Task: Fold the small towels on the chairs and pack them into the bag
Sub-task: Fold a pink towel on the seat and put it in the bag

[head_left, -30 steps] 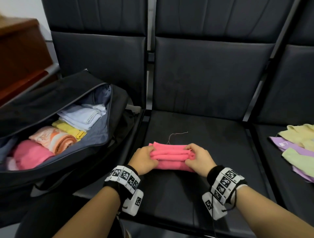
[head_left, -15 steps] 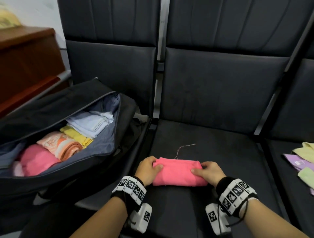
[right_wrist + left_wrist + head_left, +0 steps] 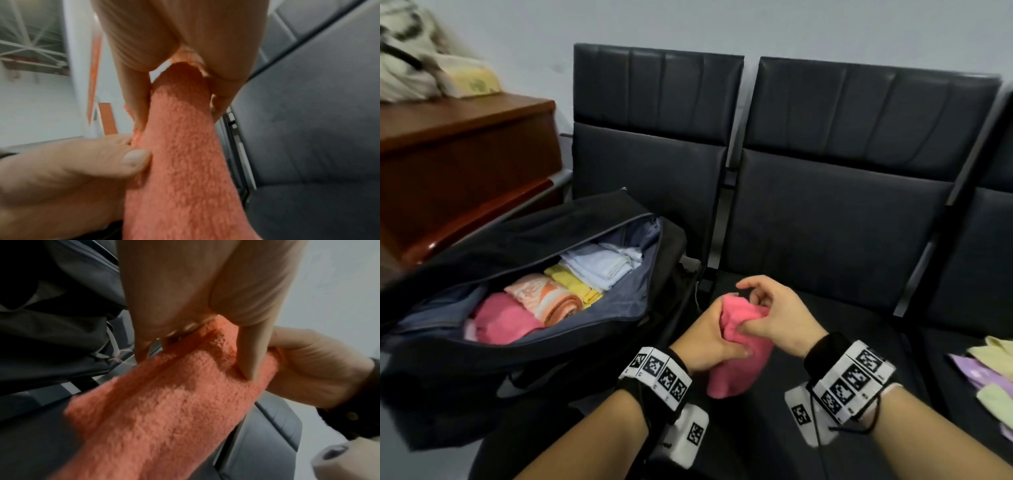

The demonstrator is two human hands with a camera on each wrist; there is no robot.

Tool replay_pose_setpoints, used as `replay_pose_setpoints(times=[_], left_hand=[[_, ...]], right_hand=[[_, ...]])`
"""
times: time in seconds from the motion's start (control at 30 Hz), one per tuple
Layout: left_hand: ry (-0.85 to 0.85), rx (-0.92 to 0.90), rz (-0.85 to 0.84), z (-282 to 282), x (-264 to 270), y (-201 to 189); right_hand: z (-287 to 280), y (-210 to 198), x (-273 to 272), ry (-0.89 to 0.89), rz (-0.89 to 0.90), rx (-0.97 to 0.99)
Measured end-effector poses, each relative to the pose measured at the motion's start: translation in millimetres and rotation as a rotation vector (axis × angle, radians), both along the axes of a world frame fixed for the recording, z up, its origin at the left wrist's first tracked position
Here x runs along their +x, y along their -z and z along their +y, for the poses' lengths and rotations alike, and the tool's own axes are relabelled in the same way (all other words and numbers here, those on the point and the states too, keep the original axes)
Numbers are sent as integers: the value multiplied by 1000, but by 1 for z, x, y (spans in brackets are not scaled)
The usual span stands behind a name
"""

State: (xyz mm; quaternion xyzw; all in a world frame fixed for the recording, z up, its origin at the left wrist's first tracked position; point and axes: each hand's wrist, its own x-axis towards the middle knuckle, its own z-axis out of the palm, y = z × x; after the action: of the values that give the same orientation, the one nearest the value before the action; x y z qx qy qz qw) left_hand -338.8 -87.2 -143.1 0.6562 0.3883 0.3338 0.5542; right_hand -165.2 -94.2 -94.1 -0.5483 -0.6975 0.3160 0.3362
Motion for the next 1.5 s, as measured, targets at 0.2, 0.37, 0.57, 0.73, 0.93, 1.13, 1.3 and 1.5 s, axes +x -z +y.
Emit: replay_pose_setpoints(times=[0.2,0.37,0.57,0.73,0.93,1.13,1.3,1.5], left_hand=[[-53,9,-59,3,-51,-50],[-369,-118,-162,19,-112,-67],[-674,-646,-498,52,-193,-41],[-815,-839,-506,71,-247,-12],[-1042,-658,-477,105,-284,21],[-1093,-632,-342,130,-296,44],[-1143,-497,-73,125,-279,28],[-988,-176,93,105,-217,-33]], right_hand=[[11,-39,-43,11,192,93],[40,-36,-107,5,332,-88],[66,-7,-186,-167,364,-602],[108,21,-239,-119,251,-623],[144,63,-295,-13,284,-492],[162,80,-302,-62,273,-442],[158,67,-273,-96,202,-430],[123,10,-196,-18,262,-310]])
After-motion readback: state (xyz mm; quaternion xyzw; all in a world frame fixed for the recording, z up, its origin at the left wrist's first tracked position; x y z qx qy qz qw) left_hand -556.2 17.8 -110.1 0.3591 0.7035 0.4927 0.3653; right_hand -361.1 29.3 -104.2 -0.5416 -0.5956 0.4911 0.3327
